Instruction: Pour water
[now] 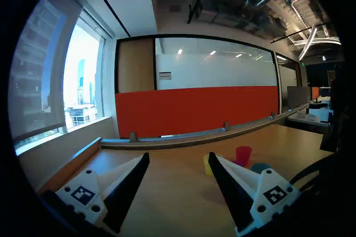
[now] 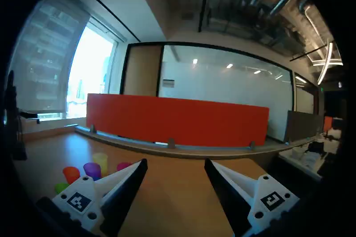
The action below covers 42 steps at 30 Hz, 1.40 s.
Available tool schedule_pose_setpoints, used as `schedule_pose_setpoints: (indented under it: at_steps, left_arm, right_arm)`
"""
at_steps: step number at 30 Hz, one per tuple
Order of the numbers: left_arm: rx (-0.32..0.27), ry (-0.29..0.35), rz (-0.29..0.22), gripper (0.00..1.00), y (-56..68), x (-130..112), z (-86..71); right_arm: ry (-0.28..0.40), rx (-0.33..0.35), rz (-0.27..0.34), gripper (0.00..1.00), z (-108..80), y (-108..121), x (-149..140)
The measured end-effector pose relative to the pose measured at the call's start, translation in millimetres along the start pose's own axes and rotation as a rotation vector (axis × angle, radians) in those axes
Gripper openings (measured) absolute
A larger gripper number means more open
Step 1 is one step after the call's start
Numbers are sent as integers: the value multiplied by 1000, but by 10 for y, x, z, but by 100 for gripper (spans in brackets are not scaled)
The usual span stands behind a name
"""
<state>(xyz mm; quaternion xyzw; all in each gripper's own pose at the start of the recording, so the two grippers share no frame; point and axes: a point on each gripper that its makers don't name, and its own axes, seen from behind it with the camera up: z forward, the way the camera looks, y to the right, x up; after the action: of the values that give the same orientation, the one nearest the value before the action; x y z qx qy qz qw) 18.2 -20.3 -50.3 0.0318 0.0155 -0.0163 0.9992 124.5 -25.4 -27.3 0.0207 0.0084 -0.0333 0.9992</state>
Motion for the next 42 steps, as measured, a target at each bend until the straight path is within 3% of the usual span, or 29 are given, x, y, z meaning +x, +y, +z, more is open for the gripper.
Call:
schedule_pose_setpoints:
  at_steps: [18, 26, 42]
  left_arm:
    - [48, 23, -42, 99, 19, -293, 104]
    - [70, 41, -62, 99, 28, -424, 155]
    - [124, 80, -34, 99, 135, -596, 219]
  right_arm:
    - [51, -154, 26, 100, 112, 221, -95]
    - [39, -188, 58, 100, 121, 307, -262]
    - [-3, -202, 63, 100, 101, 320, -475]
